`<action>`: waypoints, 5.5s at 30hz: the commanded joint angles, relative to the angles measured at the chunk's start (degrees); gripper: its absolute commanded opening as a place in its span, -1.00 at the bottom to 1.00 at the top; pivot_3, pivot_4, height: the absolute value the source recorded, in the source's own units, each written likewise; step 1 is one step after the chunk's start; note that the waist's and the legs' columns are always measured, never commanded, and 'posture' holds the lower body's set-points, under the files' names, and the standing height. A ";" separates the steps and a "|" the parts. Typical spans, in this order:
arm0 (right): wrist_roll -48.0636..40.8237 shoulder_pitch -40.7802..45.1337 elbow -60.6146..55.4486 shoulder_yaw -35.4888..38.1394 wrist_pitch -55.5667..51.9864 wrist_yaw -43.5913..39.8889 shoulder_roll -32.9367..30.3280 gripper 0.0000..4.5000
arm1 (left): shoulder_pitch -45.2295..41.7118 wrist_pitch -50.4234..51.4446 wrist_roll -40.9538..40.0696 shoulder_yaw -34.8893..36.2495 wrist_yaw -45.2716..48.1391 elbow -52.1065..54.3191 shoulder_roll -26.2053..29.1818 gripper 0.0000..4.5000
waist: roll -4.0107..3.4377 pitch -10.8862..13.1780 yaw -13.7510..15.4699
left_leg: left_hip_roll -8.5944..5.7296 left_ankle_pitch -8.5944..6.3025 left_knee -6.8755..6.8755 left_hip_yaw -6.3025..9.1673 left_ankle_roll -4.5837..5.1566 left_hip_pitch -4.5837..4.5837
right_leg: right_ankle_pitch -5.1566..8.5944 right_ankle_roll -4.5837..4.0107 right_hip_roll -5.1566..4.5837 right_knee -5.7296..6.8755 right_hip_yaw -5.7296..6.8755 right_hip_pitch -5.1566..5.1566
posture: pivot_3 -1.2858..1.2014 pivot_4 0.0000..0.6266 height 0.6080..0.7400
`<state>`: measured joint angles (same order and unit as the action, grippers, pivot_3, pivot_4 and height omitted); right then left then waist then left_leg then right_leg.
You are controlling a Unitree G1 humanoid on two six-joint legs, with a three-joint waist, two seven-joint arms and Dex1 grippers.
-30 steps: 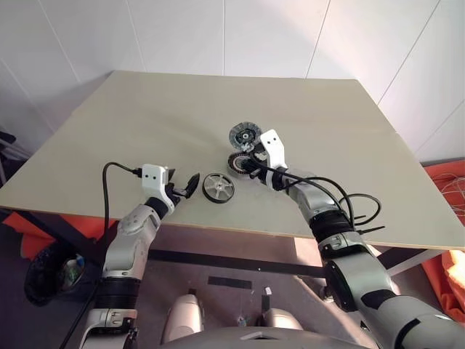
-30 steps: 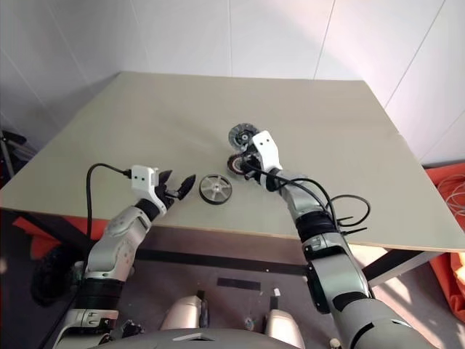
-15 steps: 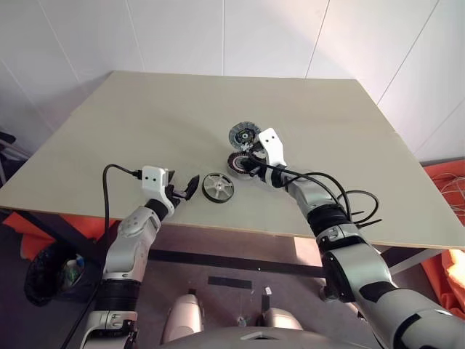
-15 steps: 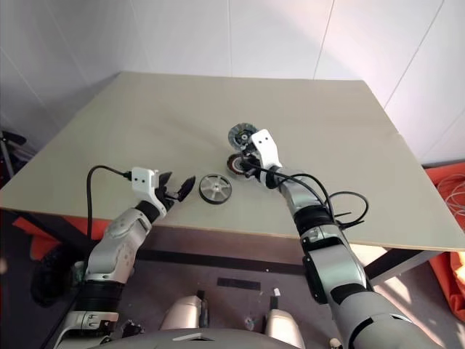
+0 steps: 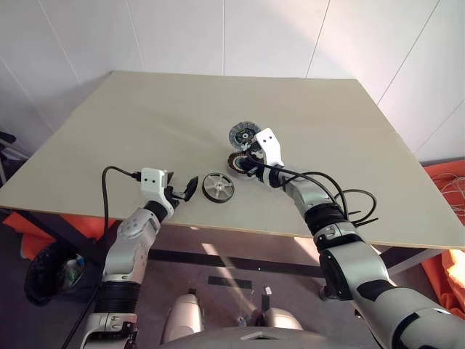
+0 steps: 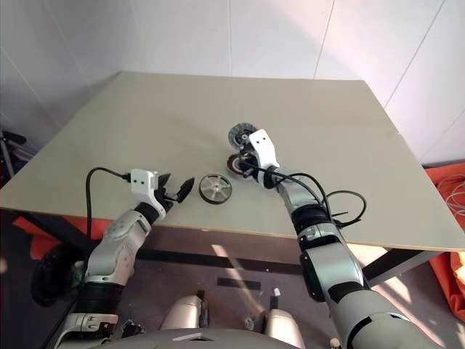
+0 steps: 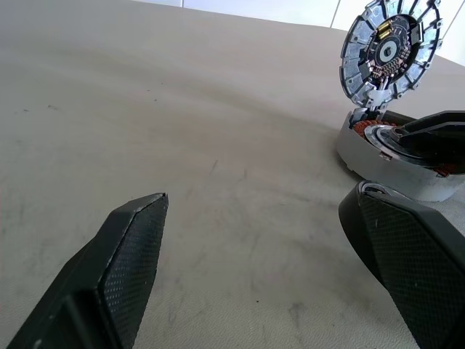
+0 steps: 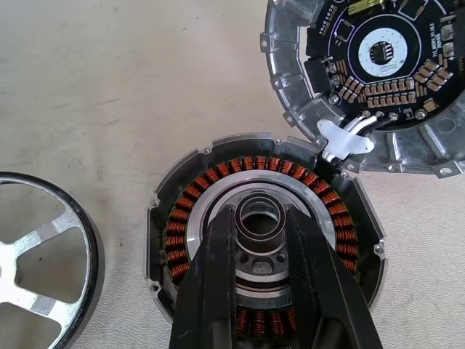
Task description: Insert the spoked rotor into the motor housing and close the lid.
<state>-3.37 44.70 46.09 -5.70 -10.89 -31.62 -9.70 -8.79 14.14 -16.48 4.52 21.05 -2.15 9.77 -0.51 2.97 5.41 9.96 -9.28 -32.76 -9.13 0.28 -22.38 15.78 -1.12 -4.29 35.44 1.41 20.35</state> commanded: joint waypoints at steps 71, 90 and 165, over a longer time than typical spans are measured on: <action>2.19 2.84 0.81 1.50 4.77 0.32 2.71 -1.00 | -0.74 -1.05 1.11 -0.10 -0.12 1.72 0.43 1.00 | -0.01 0.01 -0.05 | 0.02 0.01 -0.08 0.00 -0.01 -0.53 | 0.00 0.00 0.00 0.12 0.01 0.51 | 0.03 -1.00 1.00; 1.44 -0.32 -2.96 2.29 3.28 0.31 -1.38 -1.00 | -1.20 -1.41 1.34 -0.07 0.10 0.94 0.49 1.00 | 0.00 0.01 -0.02 | 0.04 0.00 -0.25 0.01 0.00 -0.59 | -0.01 0.00 0.00 0.25 0.01 0.52 | 0.03 -1.00 1.00; 1.89 6.72 11.39 5.96 9.64 5.59 4.54 -1.00 | -1.70 -2.70 1.85 0.33 -0.11 -0.49 1.24 1.00 | -0.01 0.01 -0.05 | 0.06 0.01 -0.33 0.01 0.00 -0.70 | -0.02 -0.02 0.00 0.31 0.03 0.61 | 0.03 -1.00 1.00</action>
<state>-1.34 49.89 58.03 -0.09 -2.94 -26.12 -4.86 -9.43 12.84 -14.80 4.52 20.94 -3.87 10.74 -0.52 2.98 5.36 10.03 -9.28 -33.09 -9.12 0.28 -23.08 15.76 -1.14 -4.29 35.75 1.44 20.97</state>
